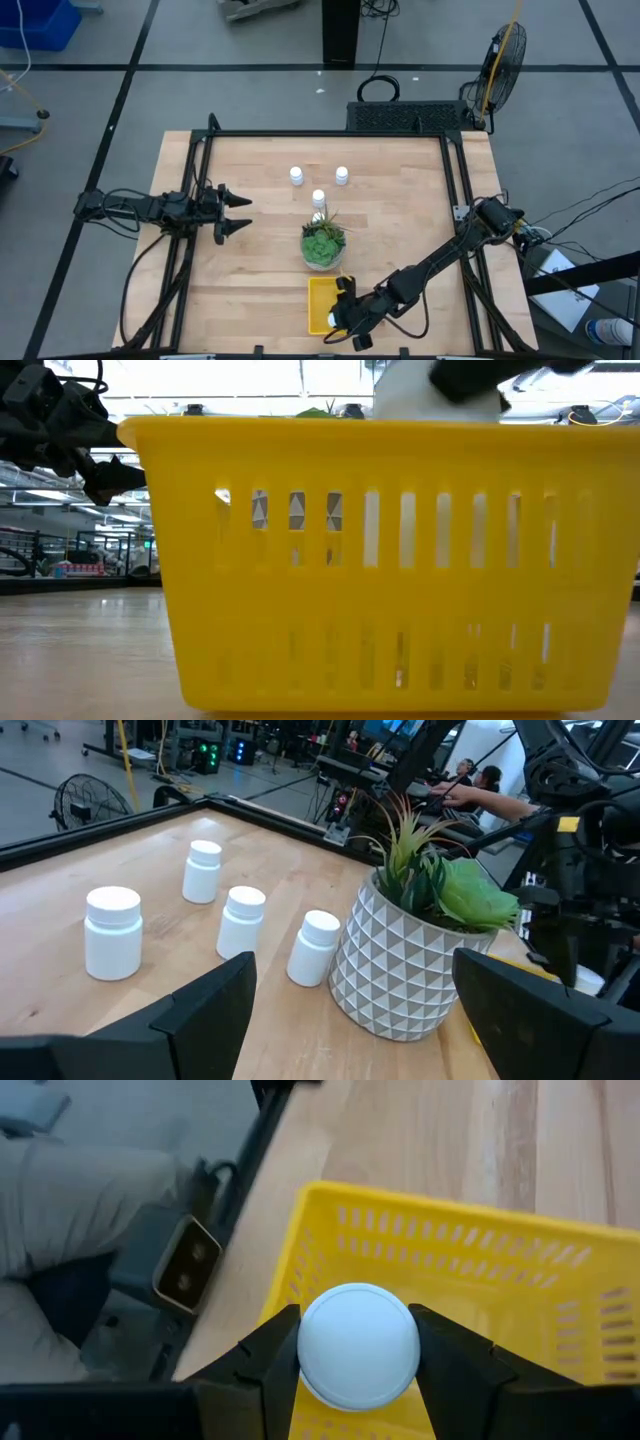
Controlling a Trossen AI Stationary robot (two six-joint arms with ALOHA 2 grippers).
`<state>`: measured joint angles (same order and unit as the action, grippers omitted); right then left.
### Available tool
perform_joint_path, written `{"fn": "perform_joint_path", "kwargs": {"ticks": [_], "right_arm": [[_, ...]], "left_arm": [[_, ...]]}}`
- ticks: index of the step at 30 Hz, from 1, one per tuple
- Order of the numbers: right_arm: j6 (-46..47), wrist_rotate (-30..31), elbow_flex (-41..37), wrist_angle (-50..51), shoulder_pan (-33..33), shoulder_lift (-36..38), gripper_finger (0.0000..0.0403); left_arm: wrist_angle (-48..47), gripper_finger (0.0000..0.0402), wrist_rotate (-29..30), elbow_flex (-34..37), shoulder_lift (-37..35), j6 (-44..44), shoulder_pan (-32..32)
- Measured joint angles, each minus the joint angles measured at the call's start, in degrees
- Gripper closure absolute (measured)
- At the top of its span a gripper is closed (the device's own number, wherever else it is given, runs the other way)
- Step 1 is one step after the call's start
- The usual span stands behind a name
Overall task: Pick and place pill bottles into a basket
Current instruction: Put the white pill bottle into the yellow bin
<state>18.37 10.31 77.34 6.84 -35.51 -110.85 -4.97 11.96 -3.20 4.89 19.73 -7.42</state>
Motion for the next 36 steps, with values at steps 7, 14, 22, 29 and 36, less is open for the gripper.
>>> {"fn": "perform_joint_path", "kwargs": {"ticks": [7,14,22,29,36], "right_arm": [[0.44,0.08,0.02,-1.22,-0.37,-0.26,0.0244],[0.66,-0.85,-0.03,-2.2,-0.63,-2.77,0.0243],[0.3,-1.42,0.04,-2.28,-0.87,-3.13,0.024],[-1.67,-1.57,0.02,-1.68,-0.98,-3.19,0.0213],[-3.15,-1.62,0.0,-1.77,-0.98,-2.36,0.019]], "left_arm": [[0.0,0.0062,-0.07,0.0,0.0,0.0,0.0],[0.02,0.0062,-0.1,0.0,-0.02,0.02,0.0],[-0.02,0.0062,-0.22,0.0,-0.02,0.02,0.0],[-0.04,0.0062,-1.42,0.0,-0.02,0.05,0.0],[-0.04,0.0062,-1.45,0.0,-0.02,-0.09,0.0]]}}
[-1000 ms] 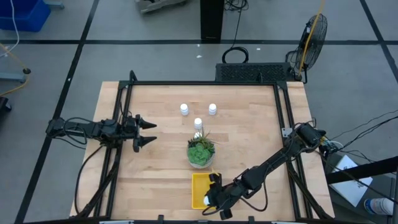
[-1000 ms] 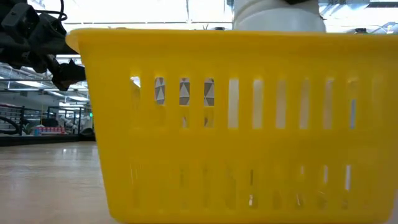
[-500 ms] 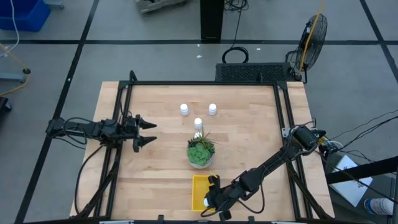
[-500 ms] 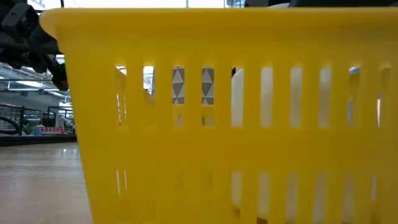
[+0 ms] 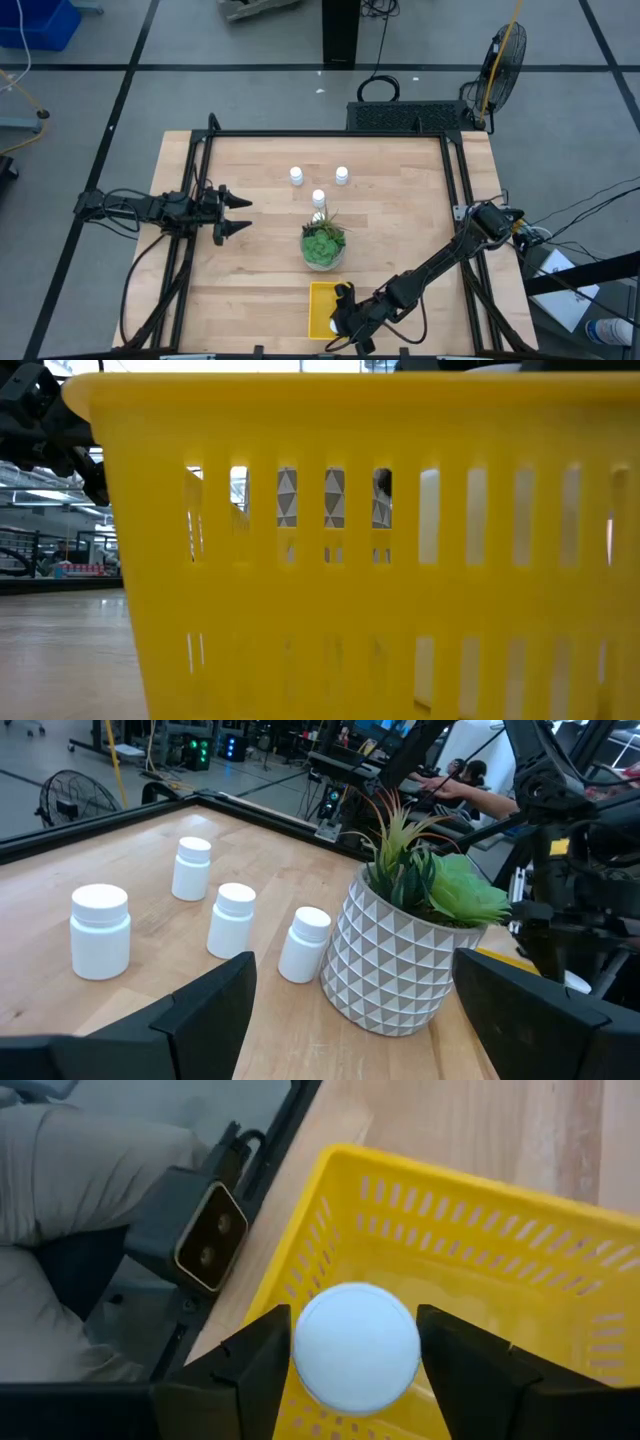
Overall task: Pick and place pill bottles into a basket
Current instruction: Put the white pill bottle into the yellow bin
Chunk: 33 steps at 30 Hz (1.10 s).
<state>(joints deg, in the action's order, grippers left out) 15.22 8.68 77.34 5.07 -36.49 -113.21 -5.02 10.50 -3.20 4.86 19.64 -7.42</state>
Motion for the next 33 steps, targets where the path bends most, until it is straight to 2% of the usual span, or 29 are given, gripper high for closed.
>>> {"fn": "perform_joint_path", "kwargs": {"ticks": [9,15,19,25,30,33], "right_arm": [[-5.87,0.67,0.0,0.22,0.06,6.56,0.0182],[-10.41,11.38,-0.02,5.99,1.54,14.58,0.0189],[-13.41,15.52,-0.02,10.63,3.75,20.33,0.019],[-17.34,15.61,-0.02,14.9,12.05,26.95,0.019],[-23.55,14.8,-0.02,16.7,23.15,30.87,0.019],[-25.84,9.03,-0.02,16.64,30.91,32.35,0.019]], "left_arm": [[0.0,0.0062,-0.04,0.0,0.0,-0.02,0.0],[-0.03,0.0062,-0.07,0.0,0.0,0.05,0.0],[-0.19,0.0062,-0.15,0.0,0.0,0.97,0.0],[-0.26,0.0062,-0.17,0.0,0.01,1.09,0.0],[-0.27,0.0062,-0.13,0.0,0.0,0.09,0.0],[-0.33,0.0062,-0.15,0.0,0.0,-0.02,0.0]]}}
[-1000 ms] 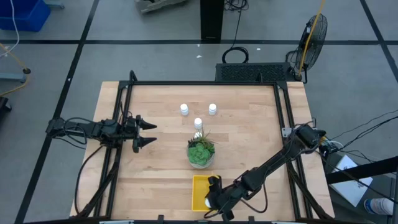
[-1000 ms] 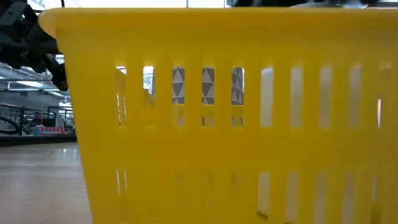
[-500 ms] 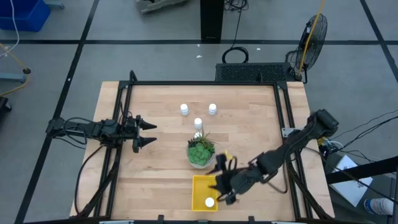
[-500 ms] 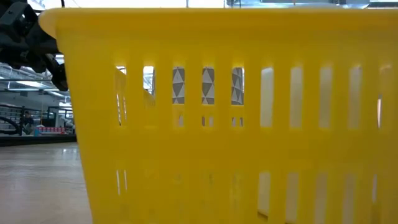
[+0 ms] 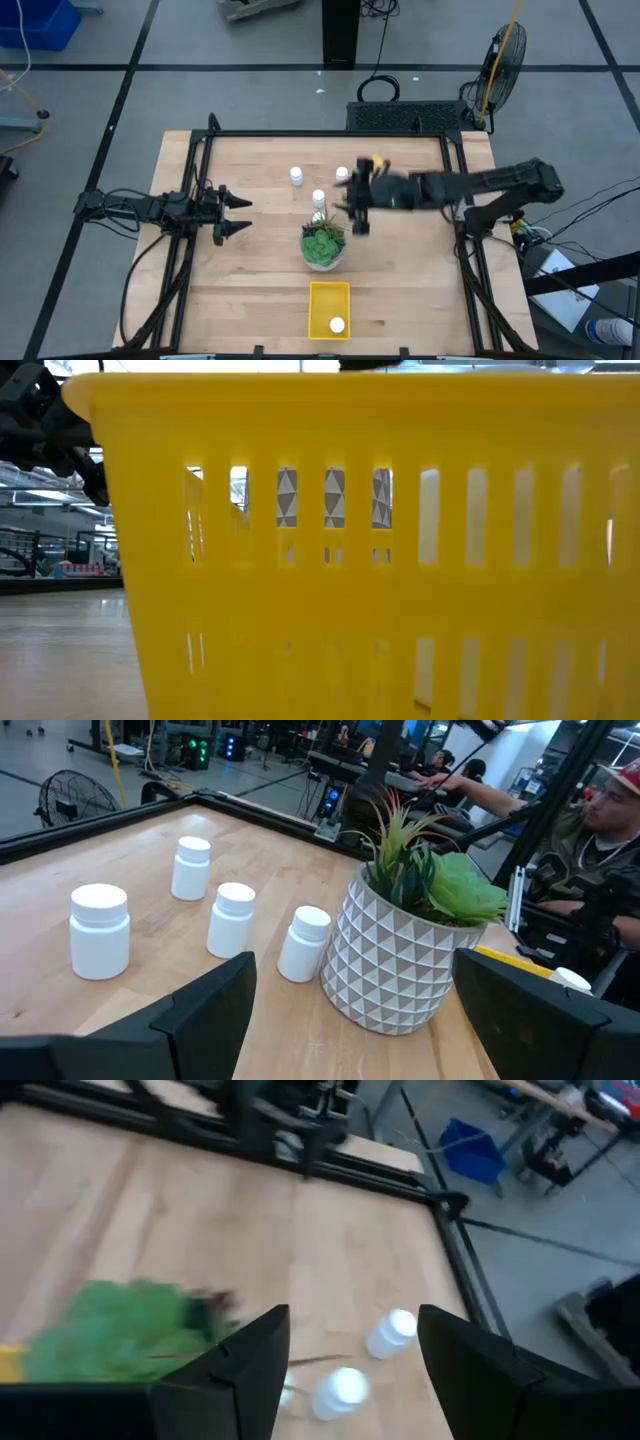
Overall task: Pick and place pill bottles into a basket
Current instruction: Put the white pill bottle into the yellow bin
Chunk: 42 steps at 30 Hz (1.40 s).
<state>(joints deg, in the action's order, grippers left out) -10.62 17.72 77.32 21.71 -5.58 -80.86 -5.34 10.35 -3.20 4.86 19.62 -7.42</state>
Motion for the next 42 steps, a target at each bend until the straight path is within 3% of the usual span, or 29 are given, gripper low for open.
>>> {"fn": "perform_joint_path", "kwargs": {"ticks": [4,10,17,20,28,37,42], "right_arm": [[-1.11,-7.1,0.02,1.91,10.04,0.35,0.019],[-2.33,-9.24,0.04,5.54,23.38,-0.81,0.019],[-3.58,-25.72,0.07,8.07,35.27,-5.25,0.019],[-3.55,-27.0,0.05,7.75,36.97,-8.61,0.019],[-5.04,-27.08,0.02,2.32,34.85,-12.74,0.019],[-2.47,-27.36,0.04,-0.48,32.8,-10.84,0.019],[-2.12,-32.42,0.04,-0.12,34.21,-12.63,0.019]], "left_arm": [[-0.14,0.0062,-1.3,0.0,0.0,0.05,0.0],[-0.55,0.0062,-4.57,0.0,0.0,0.04,-0.02],[-0.61,0.0062,-4.76,0.0,0.22,-3.38,-0.02],[-0.5,0.0062,-2.52,0.0,0.95,-7.02,-0.02],[0.86,0.0062,10.86,0.0,6.94,-14.95,2.12],[1.24,0.0062,9.21,0.05,12.91,-15.89,8.11],[2.46,0.0062,5.94,0.11,13.97,-15.86,8.87]]}}
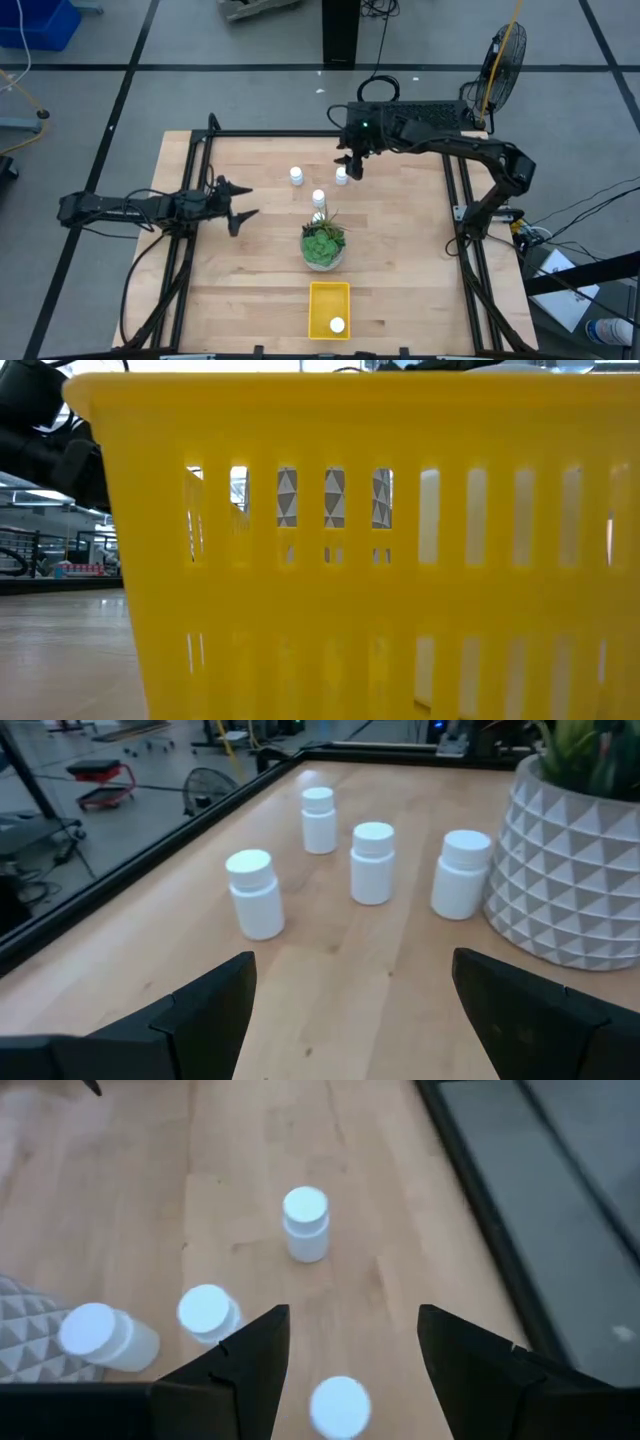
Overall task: Pick and place pill bottles into a basket
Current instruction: Put the white pill bottle into the yellow bin
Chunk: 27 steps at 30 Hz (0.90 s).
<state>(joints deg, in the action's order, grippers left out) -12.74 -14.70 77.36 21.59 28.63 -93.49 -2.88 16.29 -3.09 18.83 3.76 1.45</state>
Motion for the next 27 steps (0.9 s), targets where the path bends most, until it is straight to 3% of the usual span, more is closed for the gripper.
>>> {"fn": "perform_joint_path", "kwargs": {"ticks": [5,10,16,27], "right_arm": [[-0.65,-2.07,0.0,-0.36,3.06,-1.22,0.0185],[-1.59,-2.01,0.0,0.1,5.74,-2.69,0.0153],[-2.0,-1.98,-2.46,-3.32,4.78,-2.94,0.0121],[-1.07,-1.79,-10.05,-6.98,1.5,-2.98,0.0136]], "left_arm": [[-0.3,0.0062,-1.34,0.0,-0.02,2.26,-0.02],[-0.52,0.0062,-2.05,0.0,-0.02,3.93,-0.62],[-0.52,0.0062,-2.55,0.0,-0.02,4.55,-0.83],[-0.63,0.0062,-4.04,-0.02,-0.02,6.48,-0.84]]}}
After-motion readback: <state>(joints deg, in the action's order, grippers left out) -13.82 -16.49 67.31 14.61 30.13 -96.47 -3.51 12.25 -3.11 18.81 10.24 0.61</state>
